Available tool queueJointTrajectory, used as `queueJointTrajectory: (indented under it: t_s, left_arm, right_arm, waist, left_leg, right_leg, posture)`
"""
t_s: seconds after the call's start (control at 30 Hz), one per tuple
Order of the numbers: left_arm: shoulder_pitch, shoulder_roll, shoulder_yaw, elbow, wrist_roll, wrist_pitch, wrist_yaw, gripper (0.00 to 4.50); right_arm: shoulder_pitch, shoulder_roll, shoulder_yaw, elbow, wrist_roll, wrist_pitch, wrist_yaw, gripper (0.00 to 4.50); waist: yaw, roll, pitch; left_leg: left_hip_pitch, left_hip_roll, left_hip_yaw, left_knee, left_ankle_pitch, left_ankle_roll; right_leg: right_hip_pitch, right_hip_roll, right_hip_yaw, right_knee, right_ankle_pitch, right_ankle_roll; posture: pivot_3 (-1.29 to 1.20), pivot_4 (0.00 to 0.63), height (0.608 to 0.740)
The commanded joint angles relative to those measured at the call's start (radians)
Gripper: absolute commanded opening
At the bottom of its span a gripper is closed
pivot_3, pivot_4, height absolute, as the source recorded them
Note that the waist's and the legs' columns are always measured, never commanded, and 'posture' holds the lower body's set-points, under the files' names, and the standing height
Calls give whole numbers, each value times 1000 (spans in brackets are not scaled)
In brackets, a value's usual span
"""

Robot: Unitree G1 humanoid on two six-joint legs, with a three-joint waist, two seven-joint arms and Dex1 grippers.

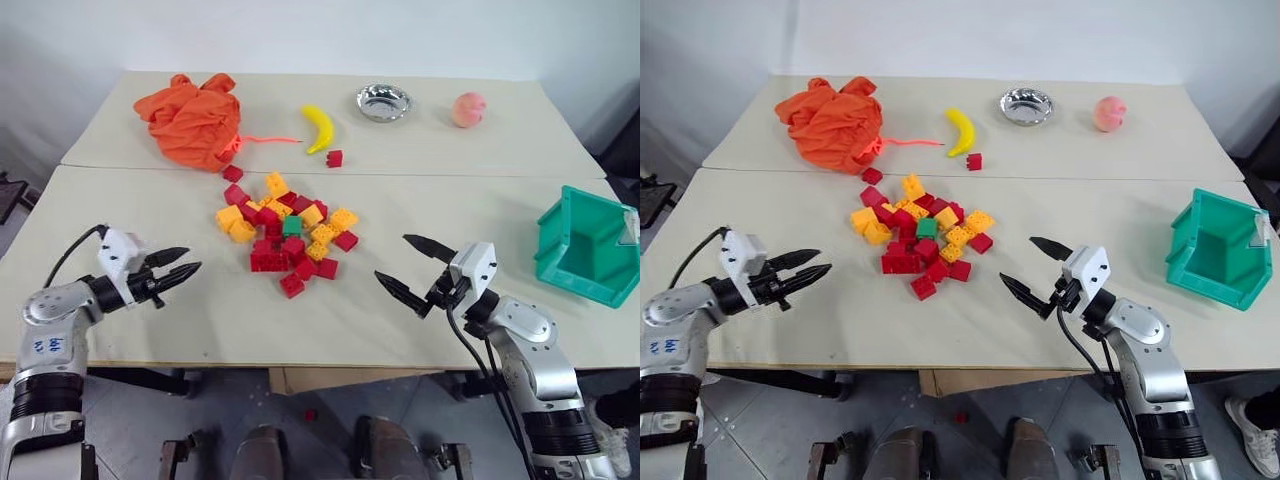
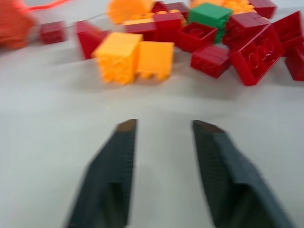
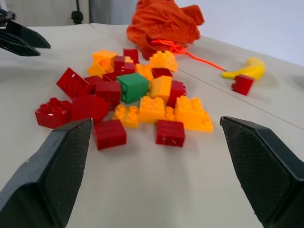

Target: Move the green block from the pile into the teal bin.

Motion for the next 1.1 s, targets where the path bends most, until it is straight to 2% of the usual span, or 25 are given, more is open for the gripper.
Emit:
queueJointTrajectory:
  t_s: [0.03,0.17,0.3,0.6,0.8,1.1]
  left_arm:
    - [-21,2,-20,-111,-17,14,4,3368]
    - [-168,-39,-156,-89,64,-13,-12,4434]
    - [-378,-89,-316,63,201,-97,-42,4434]
    - [-735,-182,-453,575,385,-305,-14,4434]
    - [-830,-217,-483,762,455,-359,-6,4434]
    - [-883,-338,-508,890,519,-319,41,4434]
  right_arm:
    - [-7,-7,-13,-4,6,-14,9,4500]
    - [-18,-14,-15,5,4,-15,17,4500]
    - [-30,-45,-19,11,3,-6,43,4500]
    - [56,-173,-136,-48,55,46,74,4500]
    - [118,-175,-167,-108,70,68,54,4500]
    - [125,-160,-155,-132,72,74,36,4500]
  waist:
    - [8,0,0]
    - [17,0,0]
    - [13,0,0]
    - [10,-1,0]
    - [10,-1,1]
    - [14,-2,1]
  left_leg:
    - [0,0,0,0,0,0]
    - [0,0,0,0,0,0]
    - [0,0,1,0,0,0]
    - [0,0,2,-1,0,0]
    - [0,0,2,-1,0,0]
    - [0,0,2,0,0,0]
  right_leg:
    - [0,0,0,0,0,0]
    - [0,0,0,1,0,0]
    - [0,0,0,0,0,0]
    - [-1,1,0,-2,0,0]
    - [-1,1,0,-2,0,1]
    - [0,1,0,-2,1,1]
  posture:
    - [0,150,740]
    - [0,150,740]
    - [0,150,740]
    - [0,150,740]
    - [0,150,740]
    - [0,150,740]
